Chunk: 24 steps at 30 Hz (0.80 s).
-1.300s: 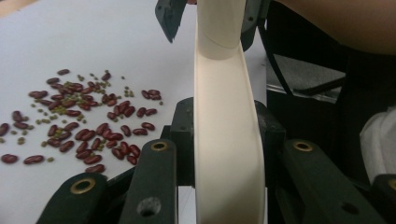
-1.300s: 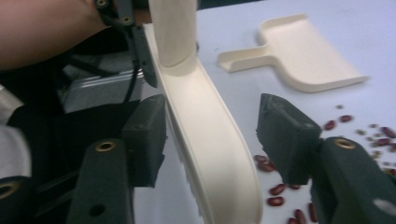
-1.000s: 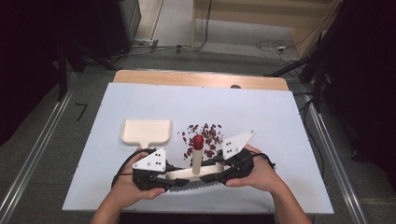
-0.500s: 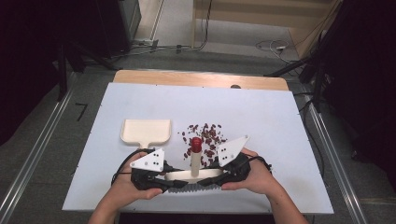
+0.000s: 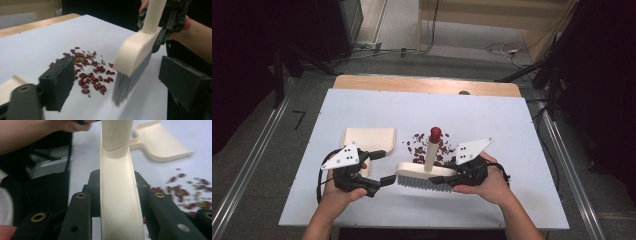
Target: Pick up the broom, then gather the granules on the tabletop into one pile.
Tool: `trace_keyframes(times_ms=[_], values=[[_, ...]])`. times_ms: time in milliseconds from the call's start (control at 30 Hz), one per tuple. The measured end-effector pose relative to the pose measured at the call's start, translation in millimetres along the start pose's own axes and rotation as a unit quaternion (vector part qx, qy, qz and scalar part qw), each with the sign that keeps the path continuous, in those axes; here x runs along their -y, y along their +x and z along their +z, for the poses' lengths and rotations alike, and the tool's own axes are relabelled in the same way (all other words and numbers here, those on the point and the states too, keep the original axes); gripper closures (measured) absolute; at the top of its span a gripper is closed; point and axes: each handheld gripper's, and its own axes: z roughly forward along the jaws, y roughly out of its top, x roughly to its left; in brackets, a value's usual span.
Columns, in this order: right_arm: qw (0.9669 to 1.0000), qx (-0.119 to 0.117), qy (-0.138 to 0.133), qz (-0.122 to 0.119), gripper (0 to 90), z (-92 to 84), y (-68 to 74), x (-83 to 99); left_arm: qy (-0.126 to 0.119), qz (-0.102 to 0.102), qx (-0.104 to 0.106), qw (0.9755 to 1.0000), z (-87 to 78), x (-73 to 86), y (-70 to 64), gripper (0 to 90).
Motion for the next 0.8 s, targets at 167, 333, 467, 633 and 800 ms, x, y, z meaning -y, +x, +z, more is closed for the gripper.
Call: trace_keyframes(times_ms=[167, 333, 467, 633, 800], values=[[0.9962, 0.071, -0.036, 0.038, 66.1, -11.1, -9.4, 4.4, -0.014, -0.012, -0.023, 0.9996, -9.7, 3.6, 8.6, 2.0], [0.9802, 0.171, -0.059, 0.081, 66.0, -24.0, -19.1, 11.2, -0.024, -0.016, -0.039, 0.9988, -16.8, 8.2, 14.6, 0.0], [0.9661, 0.227, -0.07, 0.1, 66.0, -34.8, -27.8, 18.8, -0.027, -0.024, -0.068, 0.9971, -22.4, 14.1, 19.4, 0.0], [0.9474, 0.284, -0.071, 0.129, 66.0, -41.7, -39.6, 29.7, -0.044, -0.04, -0.099, 0.9933, -32.5, 20.1, 26.0, 0.0], [0.9323, 0.324, -0.072, 0.143, 65.9, -42.6, -51.4, 41.0, -0.047, -0.054, -0.117, 0.9906, -38.9, 24.8, 31.8, 0.0]])
